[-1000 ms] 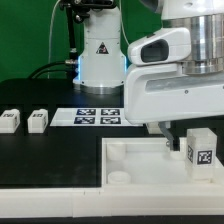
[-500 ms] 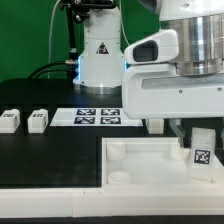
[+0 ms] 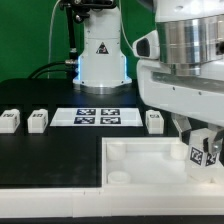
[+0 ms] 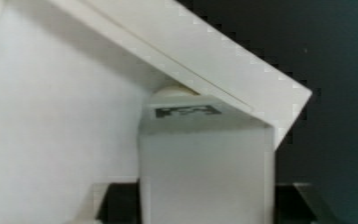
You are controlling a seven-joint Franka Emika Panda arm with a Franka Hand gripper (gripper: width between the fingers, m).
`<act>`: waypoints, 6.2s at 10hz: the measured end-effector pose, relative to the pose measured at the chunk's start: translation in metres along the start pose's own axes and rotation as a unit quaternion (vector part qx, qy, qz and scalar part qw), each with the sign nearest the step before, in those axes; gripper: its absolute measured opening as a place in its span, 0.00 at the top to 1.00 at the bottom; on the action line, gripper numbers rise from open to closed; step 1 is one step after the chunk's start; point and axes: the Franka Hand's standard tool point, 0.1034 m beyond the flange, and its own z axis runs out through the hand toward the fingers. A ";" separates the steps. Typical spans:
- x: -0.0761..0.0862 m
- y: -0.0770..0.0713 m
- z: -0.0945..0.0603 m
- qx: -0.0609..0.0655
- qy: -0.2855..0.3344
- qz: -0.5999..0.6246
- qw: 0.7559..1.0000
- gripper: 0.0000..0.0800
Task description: Assemble one leg
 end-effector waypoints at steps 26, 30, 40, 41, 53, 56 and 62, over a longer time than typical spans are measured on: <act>-0.012 0.003 0.006 -0.018 0.024 -0.057 0.998 0.63; -0.010 0.002 0.005 -0.003 0.014 0.162 0.987 0.63; -0.016 0.003 0.011 -0.010 0.018 -0.297 0.955 0.19; -0.017 0.003 0.010 -0.023 0.021 -0.380 0.925 0.19; -0.006 0.003 0.012 -0.011 0.043 -0.161 0.986 0.64; -0.006 0.003 0.013 -0.007 0.025 0.068 0.997 0.64; -0.005 0.003 0.012 0.011 0.026 0.315 0.949 0.63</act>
Offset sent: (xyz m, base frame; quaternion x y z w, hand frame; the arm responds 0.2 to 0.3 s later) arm 0.0000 0.0000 0.0000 0.0000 0.0000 0.0000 1.0000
